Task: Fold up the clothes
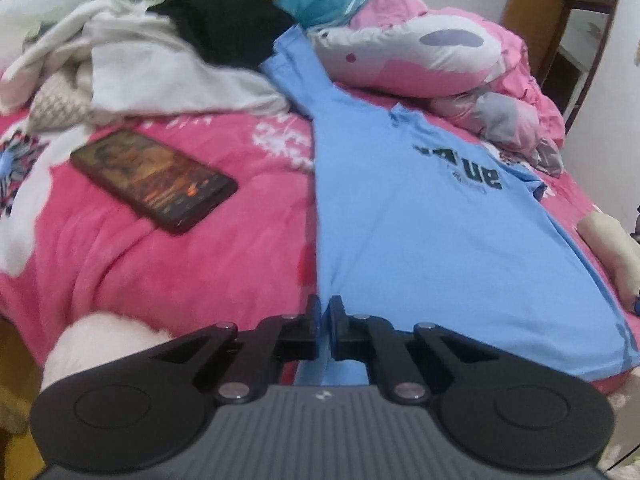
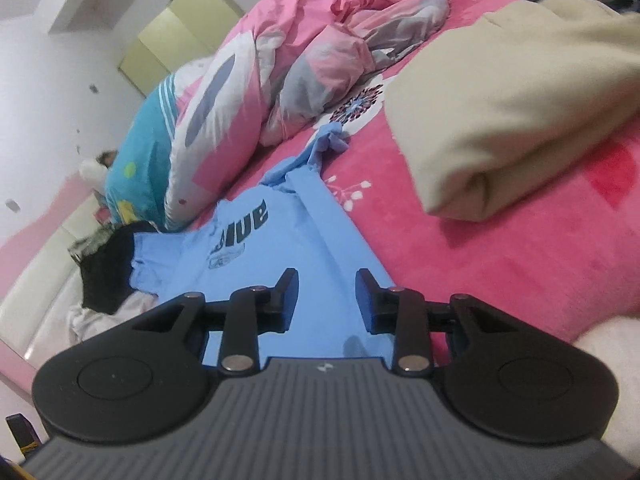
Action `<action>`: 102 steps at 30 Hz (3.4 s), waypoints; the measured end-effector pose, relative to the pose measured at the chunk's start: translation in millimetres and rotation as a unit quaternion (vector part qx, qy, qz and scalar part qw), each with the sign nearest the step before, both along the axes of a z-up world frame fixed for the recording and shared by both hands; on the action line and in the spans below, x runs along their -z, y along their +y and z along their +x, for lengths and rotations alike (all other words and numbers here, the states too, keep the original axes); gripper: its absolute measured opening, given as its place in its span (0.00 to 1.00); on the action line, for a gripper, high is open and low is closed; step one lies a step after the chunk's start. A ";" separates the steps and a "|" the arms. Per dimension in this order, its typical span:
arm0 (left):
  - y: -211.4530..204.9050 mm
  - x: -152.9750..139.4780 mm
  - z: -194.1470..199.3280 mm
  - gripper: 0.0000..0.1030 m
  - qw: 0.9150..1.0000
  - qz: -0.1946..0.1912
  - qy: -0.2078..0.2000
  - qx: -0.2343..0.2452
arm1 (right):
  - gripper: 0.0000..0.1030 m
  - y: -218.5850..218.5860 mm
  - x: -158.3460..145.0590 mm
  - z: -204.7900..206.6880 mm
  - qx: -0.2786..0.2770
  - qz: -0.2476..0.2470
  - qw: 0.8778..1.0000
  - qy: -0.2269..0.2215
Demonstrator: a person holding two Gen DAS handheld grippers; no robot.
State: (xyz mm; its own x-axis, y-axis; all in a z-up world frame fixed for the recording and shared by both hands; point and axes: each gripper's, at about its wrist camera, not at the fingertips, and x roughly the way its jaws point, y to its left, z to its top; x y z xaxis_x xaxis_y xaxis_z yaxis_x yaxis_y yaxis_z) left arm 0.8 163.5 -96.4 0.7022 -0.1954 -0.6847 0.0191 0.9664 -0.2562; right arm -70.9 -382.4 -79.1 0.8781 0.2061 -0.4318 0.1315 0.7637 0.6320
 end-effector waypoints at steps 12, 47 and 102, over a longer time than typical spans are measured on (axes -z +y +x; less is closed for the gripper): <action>-11.5 -12.9 -31.7 0.19 0.995 0.084 0.013 -0.042 | 0.27 13.0 30.7 -9.9 -0.069 -0.075 0.993 0.059; -169.1 -3.8 227.0 0.56 0.987 0.004 -0.087 0.133 | 0.55 3.1 -33.5 399.5 -0.136 -0.276 0.947 0.091; -144.6 18.8 236.1 0.61 0.985 -0.056 -0.088 0.141 | 0.55 73.8 -62.7 449.3 -0.103 -0.307 0.945 -0.047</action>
State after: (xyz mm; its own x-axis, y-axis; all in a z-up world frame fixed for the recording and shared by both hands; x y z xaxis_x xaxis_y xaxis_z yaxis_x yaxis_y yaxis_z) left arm 236.8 19.0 -115.1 0.7153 -0.4666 -0.5202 0.3355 0.8823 -0.3301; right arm 378.4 -308.6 -16.4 0.8868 0.1127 -0.4483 -0.0944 0.9935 0.0632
